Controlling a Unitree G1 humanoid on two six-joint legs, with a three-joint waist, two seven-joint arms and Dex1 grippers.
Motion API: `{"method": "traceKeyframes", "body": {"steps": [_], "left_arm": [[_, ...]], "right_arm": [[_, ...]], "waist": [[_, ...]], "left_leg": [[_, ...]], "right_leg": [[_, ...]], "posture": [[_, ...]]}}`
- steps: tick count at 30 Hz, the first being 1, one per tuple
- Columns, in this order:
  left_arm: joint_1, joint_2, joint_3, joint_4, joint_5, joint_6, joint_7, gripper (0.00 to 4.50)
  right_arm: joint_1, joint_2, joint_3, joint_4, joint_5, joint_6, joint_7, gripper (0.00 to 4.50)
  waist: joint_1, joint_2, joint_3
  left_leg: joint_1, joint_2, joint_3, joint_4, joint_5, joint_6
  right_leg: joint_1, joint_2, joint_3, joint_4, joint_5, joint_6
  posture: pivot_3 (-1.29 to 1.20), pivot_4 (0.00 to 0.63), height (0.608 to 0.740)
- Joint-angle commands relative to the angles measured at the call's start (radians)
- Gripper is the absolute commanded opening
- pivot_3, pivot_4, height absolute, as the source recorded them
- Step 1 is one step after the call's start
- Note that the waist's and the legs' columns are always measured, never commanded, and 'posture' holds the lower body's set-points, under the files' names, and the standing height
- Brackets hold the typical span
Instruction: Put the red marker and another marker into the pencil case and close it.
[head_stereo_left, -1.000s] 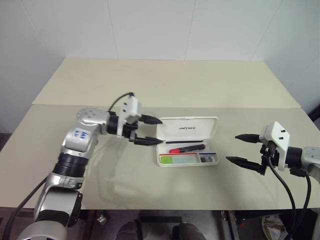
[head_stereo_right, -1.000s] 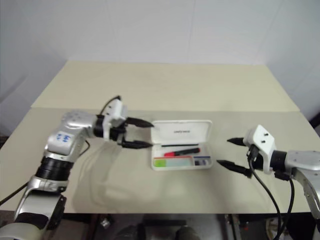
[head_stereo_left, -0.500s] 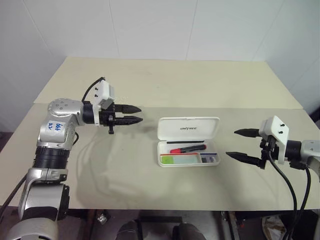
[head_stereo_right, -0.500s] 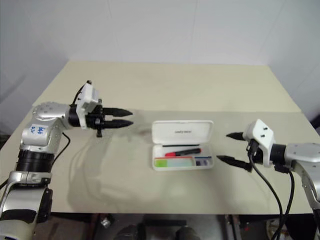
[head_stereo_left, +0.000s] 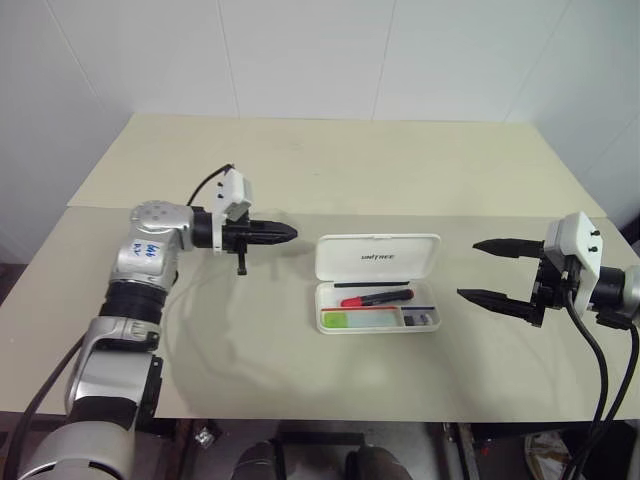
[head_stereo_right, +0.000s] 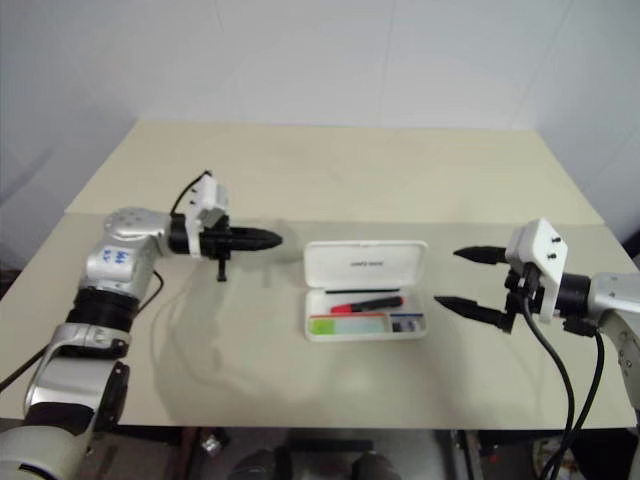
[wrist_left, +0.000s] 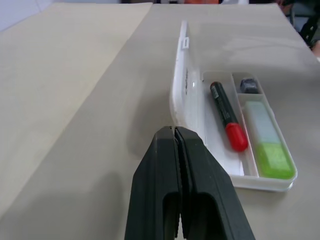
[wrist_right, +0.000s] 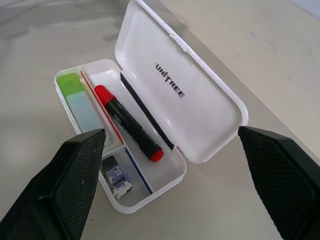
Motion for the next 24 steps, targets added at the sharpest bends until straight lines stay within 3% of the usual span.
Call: {"method": "traceKeyframes", "body": {"steps": [1, 8, 12, 17, 24], "left_arm": [[-0.049, -0.052, -0.025, 0.058, 0.047, -0.051, 0.057, 0.05], [-0.135, -0.137, -0.071, 0.248, 0.148, -0.172, 0.139, 0.05], [-0.174, -0.166, -0.070, 0.310, 0.151, -0.239, 0.103, 0.05], [-0.160, -0.165, -0.076, 0.269, 0.141, -0.301, 0.006, 0.05], [-0.075, -0.147, -0.137, 0.050, 0.148, -0.258, -0.090, 0.05]], "right_arm": [[-0.003, -0.012, -0.042, -0.042, 0.023, -0.011, -0.003, 4.50], [-0.017, 0.008, -0.086, -0.071, 0.089, 0.030, -0.051, 4.50], [-0.003, 0.002, -0.090, -0.073, 0.083, 0.026, -0.060, 4.50], [0.022, 0.002, -0.099, -0.088, 0.082, 0.034, -0.074, 4.50], [0.054, 0.000, -0.097, -0.094, 0.061, 0.025, -0.087, 4.50]], "waist": [[0.000, 0.000, 0.000], [-0.002, 0.000, 0.000], [-0.002, 0.000, 0.000], [-0.001, 0.000, 0.000], [-0.003, 0.000, 0.000]], "left_leg": [[0.000, 0.000, 0.000, 0.000, 0.000, 0.000], [0.000, 0.000, 0.000, 0.000, 0.000, 0.000], [0.000, 0.000, 0.000, -0.001, 0.000, 0.000], [-0.001, 0.000, 0.001, -0.001, 0.000, 0.000], [-0.001, 0.000, 0.001, -0.001, 0.000, 0.000]], "right_leg": [[0.000, 0.000, 0.000, 0.000, 0.000, 0.000], [0.000, 0.000, 0.001, 0.000, 0.000, 0.001], [-0.001, 0.000, 0.001, -0.001, 0.000, 0.001], [-0.001, 0.000, 0.001, -0.001, 0.000, 0.000], [-0.001, 0.001, 0.001, -0.001, 0.000, 0.000]], "posture": [[0.00, 0.150, 0.740], [0.00, 0.150, 0.740], [0.00, 0.150, 0.740], [0.00, 0.150, 0.740], [0.00, 0.150, 0.740]]}}
